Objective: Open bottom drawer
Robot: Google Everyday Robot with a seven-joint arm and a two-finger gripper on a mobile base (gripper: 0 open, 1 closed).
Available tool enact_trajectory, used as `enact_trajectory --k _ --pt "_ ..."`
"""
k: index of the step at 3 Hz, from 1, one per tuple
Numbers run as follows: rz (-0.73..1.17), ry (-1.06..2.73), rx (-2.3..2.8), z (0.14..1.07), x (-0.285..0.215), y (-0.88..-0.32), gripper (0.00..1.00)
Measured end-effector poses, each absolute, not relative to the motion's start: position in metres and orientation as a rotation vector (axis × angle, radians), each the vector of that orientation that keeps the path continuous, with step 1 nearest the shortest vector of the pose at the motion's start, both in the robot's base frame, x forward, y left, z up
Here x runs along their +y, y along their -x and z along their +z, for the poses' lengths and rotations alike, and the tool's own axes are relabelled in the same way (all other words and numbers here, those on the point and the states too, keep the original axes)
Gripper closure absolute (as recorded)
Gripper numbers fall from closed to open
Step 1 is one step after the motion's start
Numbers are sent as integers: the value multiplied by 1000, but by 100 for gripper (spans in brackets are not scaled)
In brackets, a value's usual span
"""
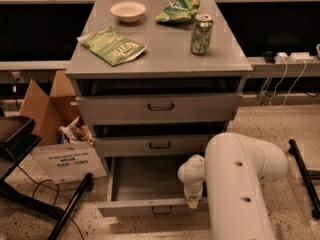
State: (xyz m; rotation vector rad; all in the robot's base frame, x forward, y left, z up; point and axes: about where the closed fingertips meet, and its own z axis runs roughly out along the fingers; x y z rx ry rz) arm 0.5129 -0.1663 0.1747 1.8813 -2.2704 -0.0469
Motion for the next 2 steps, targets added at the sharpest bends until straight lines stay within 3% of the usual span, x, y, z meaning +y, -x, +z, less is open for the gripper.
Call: enact_trajectory --k 2 --pt "-80 -1816 -2281 175 -177 -484 100"
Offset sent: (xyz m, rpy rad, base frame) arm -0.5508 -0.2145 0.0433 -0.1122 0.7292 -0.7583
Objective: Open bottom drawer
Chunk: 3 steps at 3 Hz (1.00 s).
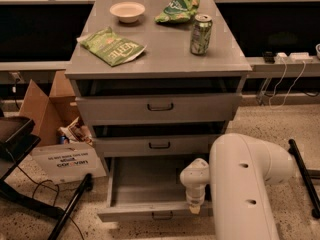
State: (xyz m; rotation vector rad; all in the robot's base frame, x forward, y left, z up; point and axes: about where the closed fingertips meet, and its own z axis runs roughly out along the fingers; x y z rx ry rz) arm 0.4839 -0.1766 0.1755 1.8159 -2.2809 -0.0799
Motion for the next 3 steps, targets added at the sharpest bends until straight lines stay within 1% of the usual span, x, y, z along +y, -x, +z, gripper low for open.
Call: enact_trajectory --k 3 --pt "-154 -1701 -2322 181 -184 -443 100"
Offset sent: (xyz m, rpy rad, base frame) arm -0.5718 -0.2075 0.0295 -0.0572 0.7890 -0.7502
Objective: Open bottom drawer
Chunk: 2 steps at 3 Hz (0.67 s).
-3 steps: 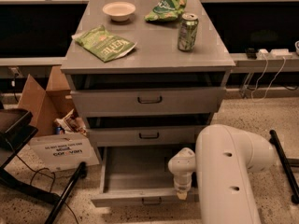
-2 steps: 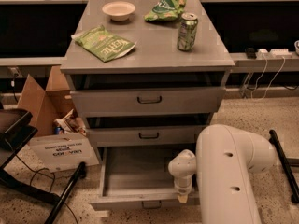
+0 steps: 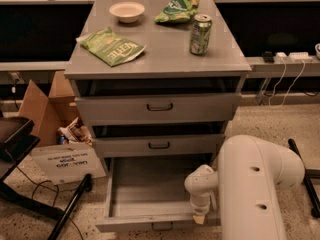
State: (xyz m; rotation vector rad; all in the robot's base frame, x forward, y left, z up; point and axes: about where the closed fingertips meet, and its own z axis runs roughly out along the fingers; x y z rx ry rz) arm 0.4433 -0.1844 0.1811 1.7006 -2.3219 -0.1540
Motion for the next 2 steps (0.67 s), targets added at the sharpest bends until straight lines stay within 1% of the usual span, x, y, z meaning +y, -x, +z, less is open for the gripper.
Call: enact_trajectory --k 1,2 --pt "-189 -1645 -2329 182 -194 -416 100" --pt "-189 -1644 -2329 182 -193 -417 100"
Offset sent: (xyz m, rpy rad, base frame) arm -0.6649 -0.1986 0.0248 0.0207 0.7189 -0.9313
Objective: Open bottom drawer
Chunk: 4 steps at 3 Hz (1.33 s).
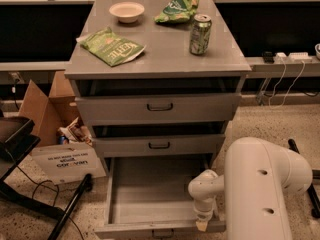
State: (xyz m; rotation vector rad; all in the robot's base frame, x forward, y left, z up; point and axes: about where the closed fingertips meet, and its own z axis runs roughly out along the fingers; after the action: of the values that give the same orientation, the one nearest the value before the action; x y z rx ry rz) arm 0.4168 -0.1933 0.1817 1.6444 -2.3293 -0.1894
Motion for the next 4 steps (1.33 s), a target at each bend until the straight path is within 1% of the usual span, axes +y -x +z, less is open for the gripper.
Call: enact_trajectory --k 1,2,3,4 --pt "-216 -1593 -2343 182 -201 -394 100" --pt "-216 -1593 -2343 182 -201 -394 100" --pt "-244 -1538 -2361 183 -209 -368 100" --pt "-244 -1538 -2361 183 -209 -369 100"
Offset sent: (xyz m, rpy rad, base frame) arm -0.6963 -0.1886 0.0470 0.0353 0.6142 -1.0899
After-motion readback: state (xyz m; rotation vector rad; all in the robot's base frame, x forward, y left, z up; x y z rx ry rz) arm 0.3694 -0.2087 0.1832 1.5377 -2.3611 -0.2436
